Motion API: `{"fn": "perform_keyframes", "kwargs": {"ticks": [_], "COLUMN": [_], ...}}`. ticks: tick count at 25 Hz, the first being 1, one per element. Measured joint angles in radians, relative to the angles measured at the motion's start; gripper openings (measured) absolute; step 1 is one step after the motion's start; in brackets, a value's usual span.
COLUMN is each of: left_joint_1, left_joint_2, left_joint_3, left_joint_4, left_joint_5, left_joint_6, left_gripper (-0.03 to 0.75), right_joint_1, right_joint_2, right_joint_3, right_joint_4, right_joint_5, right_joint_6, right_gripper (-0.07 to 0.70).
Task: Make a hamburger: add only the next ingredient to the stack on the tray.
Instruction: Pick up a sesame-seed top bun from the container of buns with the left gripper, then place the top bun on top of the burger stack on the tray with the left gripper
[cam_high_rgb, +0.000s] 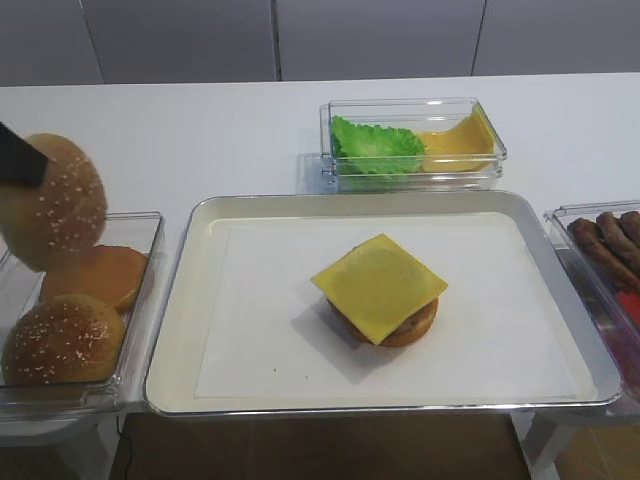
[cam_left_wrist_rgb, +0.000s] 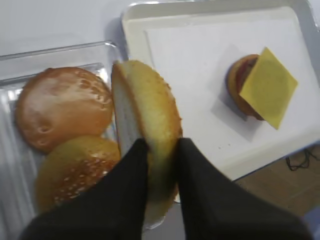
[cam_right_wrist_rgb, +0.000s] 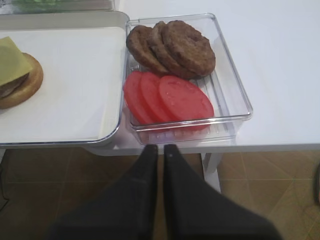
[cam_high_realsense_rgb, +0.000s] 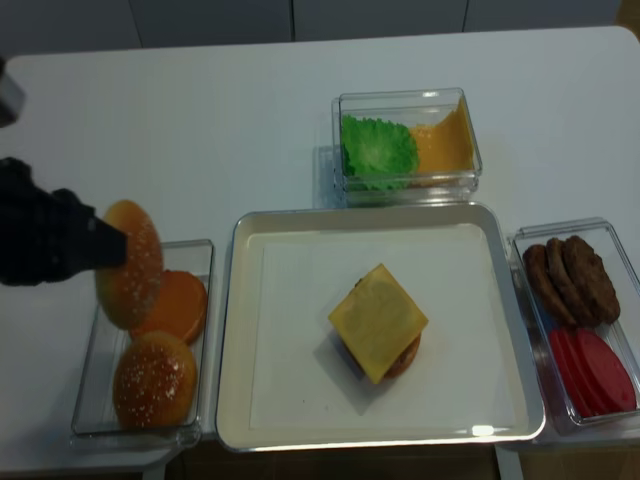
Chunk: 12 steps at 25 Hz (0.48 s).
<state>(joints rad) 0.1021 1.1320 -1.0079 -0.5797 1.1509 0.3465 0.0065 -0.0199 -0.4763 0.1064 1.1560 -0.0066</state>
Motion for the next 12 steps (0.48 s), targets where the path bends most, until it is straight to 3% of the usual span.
{"fn": "perform_keyframes", "kwargs": {"ticks": [6,12], "left_joint_1": [-0.236,-0.42], "left_joint_2": [0.0,0.088], "left_joint_3": [0.0,0.0], "left_joint_4": [-0.024,-0.036], "left_joint_5": [-0.106,-0.21], "left_joint_6": [-0.101,-0.166], "left_gripper": [0.132,0.127], "right_joint_1": [0.0,0.0], "right_joint_2": [0.0,0.0], "right_joint_3": [0.0,0.0], "right_joint_4": [0.0,0.0], "right_joint_5": [0.0,0.0], "right_joint_6": [0.0,0.0], "right_gripper": [0.027,0.027]}}
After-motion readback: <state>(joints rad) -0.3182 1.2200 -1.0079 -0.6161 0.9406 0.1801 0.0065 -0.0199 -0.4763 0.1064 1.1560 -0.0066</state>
